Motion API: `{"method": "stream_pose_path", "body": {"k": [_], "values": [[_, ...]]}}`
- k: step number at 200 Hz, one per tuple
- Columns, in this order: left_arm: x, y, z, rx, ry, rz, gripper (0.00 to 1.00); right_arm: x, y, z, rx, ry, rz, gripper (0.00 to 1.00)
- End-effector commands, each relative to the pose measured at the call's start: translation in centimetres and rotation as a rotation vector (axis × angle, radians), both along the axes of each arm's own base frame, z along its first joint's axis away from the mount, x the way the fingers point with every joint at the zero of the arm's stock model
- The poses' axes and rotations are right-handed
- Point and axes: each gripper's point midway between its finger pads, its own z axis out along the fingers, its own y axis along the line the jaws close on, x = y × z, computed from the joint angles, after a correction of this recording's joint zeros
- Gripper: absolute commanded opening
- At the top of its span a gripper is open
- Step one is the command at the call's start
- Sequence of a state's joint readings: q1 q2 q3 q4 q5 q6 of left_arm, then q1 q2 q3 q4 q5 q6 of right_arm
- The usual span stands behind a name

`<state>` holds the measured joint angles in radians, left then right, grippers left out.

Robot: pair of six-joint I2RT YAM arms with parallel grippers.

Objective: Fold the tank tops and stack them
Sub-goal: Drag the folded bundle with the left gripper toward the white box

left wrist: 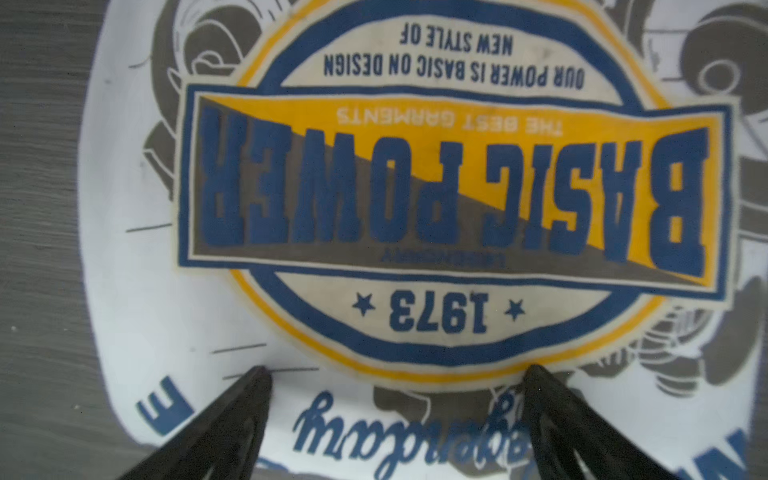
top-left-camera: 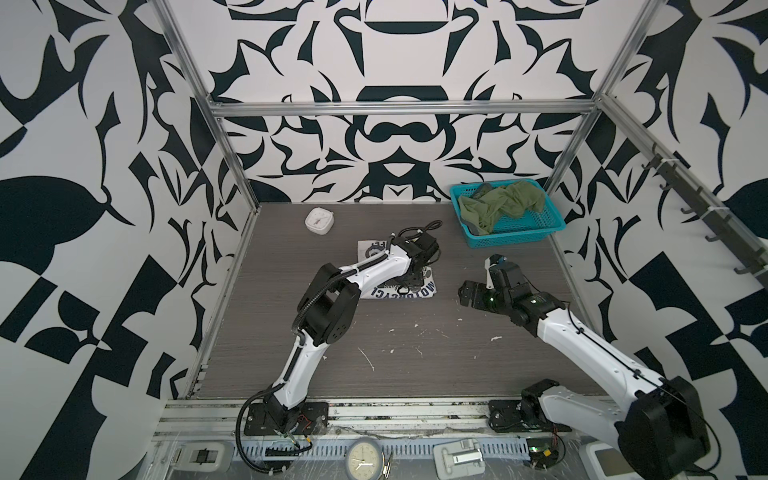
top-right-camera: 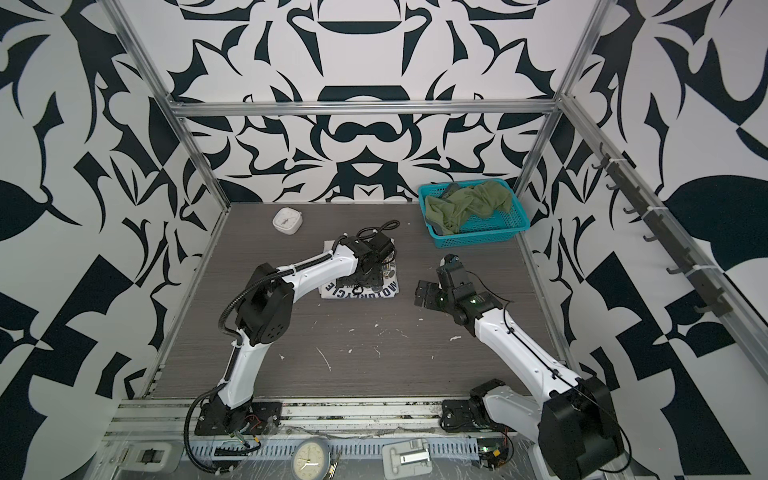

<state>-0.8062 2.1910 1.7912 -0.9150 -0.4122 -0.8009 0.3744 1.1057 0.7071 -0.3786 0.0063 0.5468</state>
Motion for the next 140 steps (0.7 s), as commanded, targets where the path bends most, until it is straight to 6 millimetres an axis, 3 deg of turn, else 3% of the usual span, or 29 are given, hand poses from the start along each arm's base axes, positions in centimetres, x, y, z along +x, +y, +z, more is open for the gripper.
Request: {"method": "stream_pose_path", "body": {"k": [1,38,56,71,103,140], "values": [[-1.5,3.8,-1.3,0.083,0.060,0.003,0.96,0.6,0.1,0.1,0.007,-0.015,-0.012,0.99],[-4.3,10.1,-2.2,0.097,0.086,0.044,0.96,0.6,0.1,-0.4,0.004,0.004,-0.018,0.99],[-4.4,13.3,-2.4,0.075,0.082,0.092,0.96,0.7,0.3,-0.6,0.015,0.008,-0.019,1.00],[-3.8,15.5,-2.0,0.059,0.072,0.108,0.96,0.8,0.5,-0.7,0.027,0.016,-0.021,0.99],[-0.5,17.0,-1.2,0.030,0.050,0.075,0.96,1.0,0.8,-1.0,0.041,0.034,-0.022,0.99],[0.2,22.8,-1.5,0.089,0.083,0.216,0.96,0.5,0.1,-0.4,0.006,0.031,-0.029,0.99]]}}
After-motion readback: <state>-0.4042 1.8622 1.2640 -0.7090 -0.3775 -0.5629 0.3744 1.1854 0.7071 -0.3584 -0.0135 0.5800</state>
